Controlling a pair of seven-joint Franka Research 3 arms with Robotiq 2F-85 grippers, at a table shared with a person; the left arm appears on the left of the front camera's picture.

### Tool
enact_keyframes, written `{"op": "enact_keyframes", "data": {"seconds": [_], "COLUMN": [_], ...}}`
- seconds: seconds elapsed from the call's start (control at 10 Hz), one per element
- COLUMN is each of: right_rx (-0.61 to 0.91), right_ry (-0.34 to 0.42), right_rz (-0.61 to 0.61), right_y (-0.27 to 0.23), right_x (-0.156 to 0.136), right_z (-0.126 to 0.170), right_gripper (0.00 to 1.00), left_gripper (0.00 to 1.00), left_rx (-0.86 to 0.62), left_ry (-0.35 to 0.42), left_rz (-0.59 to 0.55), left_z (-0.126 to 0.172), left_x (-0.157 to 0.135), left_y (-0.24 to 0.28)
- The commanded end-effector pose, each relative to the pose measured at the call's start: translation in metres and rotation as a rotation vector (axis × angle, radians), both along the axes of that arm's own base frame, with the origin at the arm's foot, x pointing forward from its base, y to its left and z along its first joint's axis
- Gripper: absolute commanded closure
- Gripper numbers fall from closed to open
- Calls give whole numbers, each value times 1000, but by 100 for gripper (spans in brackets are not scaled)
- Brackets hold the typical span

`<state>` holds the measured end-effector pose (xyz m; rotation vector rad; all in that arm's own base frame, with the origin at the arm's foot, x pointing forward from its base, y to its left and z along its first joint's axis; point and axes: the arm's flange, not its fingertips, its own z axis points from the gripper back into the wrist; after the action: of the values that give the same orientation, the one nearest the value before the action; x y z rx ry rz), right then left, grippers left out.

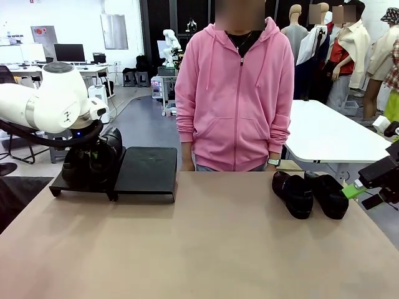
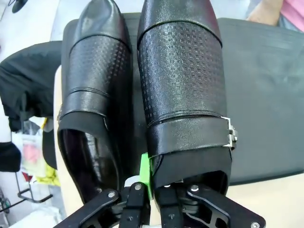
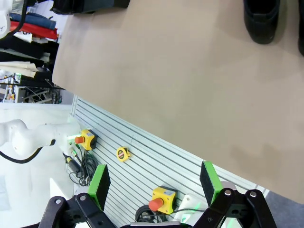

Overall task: Organize the shoes by placing them on the stand.
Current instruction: Place the Shoe from the middle of the table onto the Shoes Stand.

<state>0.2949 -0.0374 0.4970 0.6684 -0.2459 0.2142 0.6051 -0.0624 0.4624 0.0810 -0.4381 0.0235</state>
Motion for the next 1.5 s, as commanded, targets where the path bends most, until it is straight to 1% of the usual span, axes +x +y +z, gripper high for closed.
{"op": "enact_keyframes", "data": {"seconds": [0.0, 0.2, 0.4, 0.5, 0.6, 0.7, 0.8, 1.0, 1.1, 1.2, 1.3, 1.4], "right_rx": [27, 27, 27, 27, 27, 27, 27, 27, 27, 27, 27, 27], "right_ry": [-23, -23, -23, -23, -23, -23, -23, -23, -23, -23, -23, -23], "right_rz": [17, 17, 17, 17, 17, 17, 17, 17, 17, 17, 17, 17], "right_y": [-1, -1, -1, -1, -1, -1, -1, -1, -1, -1, -1, -1], "right_x": [2, 2, 2, 2, 2, 2, 2, 2, 2, 2, 2, 2], "right_z": [1, 1, 1, 1, 1, 1, 1, 1, 1, 1, 1, 1], "right_gripper": [0, 0, 0, 0, 0, 0, 0, 0, 0, 0, 0, 0], "left_gripper": [0, 0, 0, 0, 0, 0, 0, 0, 0, 0, 0, 0], "left_rx": [18, 46, 44, 41, 43, 17, -1, -151, -267, -343, -455, -573], "left_ry": [-19, -55, -91, -107, -111, -54, 25, 189, 270, 307, 332, 310], "left_rz": [26, 51, 39, 10, -19, -35, -31, -149, -233, -285, -334, -295], "left_z": [8, 11, 19, 29, 45, 64, 78, 94, 93, 85, 75, 60], "left_x": [3, -3, -18, -35, -60, -97, -132, -198, -230, -250, -262, -265], "left_y": [0, -2, -5, -7, -11, -16, -17, -13, -9, -5, -2, 3]}}
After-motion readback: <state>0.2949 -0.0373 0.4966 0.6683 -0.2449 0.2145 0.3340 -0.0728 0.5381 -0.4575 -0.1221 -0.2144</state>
